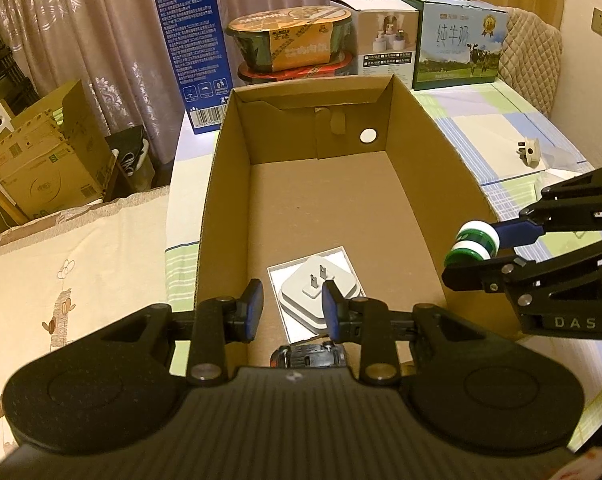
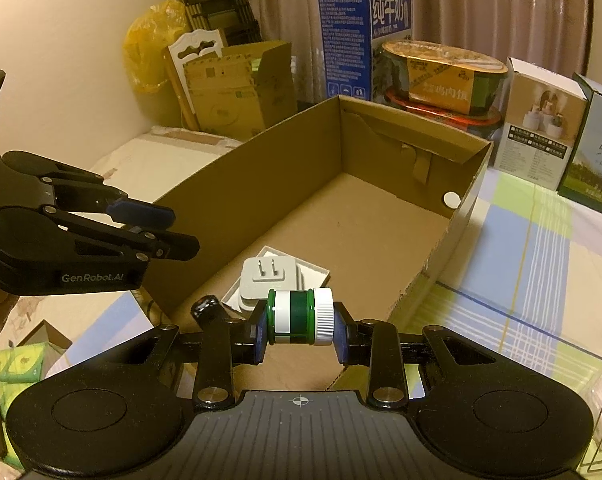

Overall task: Organize rigid objects
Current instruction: 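Release the toy car from the left tool while the right tool drops the spool into the box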

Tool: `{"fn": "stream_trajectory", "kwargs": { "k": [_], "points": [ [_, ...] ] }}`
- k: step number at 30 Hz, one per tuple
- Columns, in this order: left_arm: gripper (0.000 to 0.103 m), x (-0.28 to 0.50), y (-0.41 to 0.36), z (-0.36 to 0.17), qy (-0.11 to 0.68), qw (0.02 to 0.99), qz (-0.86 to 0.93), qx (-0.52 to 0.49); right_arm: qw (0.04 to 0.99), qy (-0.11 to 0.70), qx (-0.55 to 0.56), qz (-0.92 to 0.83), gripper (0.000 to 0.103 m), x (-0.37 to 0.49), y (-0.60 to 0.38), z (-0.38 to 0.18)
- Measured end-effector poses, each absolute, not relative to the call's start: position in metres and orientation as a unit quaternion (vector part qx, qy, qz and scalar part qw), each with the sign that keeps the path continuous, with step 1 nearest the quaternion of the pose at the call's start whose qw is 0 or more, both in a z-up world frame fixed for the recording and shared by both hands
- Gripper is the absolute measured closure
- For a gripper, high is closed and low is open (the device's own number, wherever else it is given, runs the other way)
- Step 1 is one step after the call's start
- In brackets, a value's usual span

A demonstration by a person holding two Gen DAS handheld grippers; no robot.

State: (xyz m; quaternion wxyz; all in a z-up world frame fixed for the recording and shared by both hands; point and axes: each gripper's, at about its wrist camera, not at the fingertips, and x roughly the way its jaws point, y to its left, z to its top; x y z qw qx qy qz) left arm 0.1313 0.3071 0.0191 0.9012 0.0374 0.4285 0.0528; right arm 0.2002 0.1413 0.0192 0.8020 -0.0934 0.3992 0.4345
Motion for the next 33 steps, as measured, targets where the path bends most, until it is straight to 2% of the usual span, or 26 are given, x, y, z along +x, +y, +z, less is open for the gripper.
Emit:
{"fn": "stream_trajectory", "kwargs": {
  "k": [6, 10, 24, 29, 32, 33],
  "points": [
    [0.076, 0.131, 0.307, 0.019, 0.427, 0.902, 0.054, 0.037, 0.802, 0.394, -0.093, 0.440, 0.073, 0.200, 0.141, 0.019],
    [0.076, 0.130, 0.307, 0.021, 0.424, 0.903, 0.057, 0.036, 0.806, 0.389, -0.084, 0.438, 0.064, 0.201, 0.138, 0.022],
    [0.076, 0.115, 0.290, 0.041, 0.411, 0.909, 0.063, 0.025, 0.820, 0.370, -0.063, 0.432, 0.063, 0.188, 0.104, 0.047],
    [0.071, 0.107, 0.276, 0.054, 0.404, 0.913, 0.058, 0.015, 0.831, 0.360, -0.052, 0.421, 0.063, 0.183, 0.078, 0.061],
    [0.063, 0.103, 0.264, 0.063, 0.399, 0.915, 0.056, 0.018, 0.838, 0.355, -0.048, 0.412, 0.063, 0.180, 0.060, 0.067],
    [0.056, 0.101, 0.259, 0.065, 0.398, 0.916, 0.054, 0.019, 0.840, 0.354, -0.046, 0.408, 0.063, 0.180, 0.053, 0.069]
  ]
}}
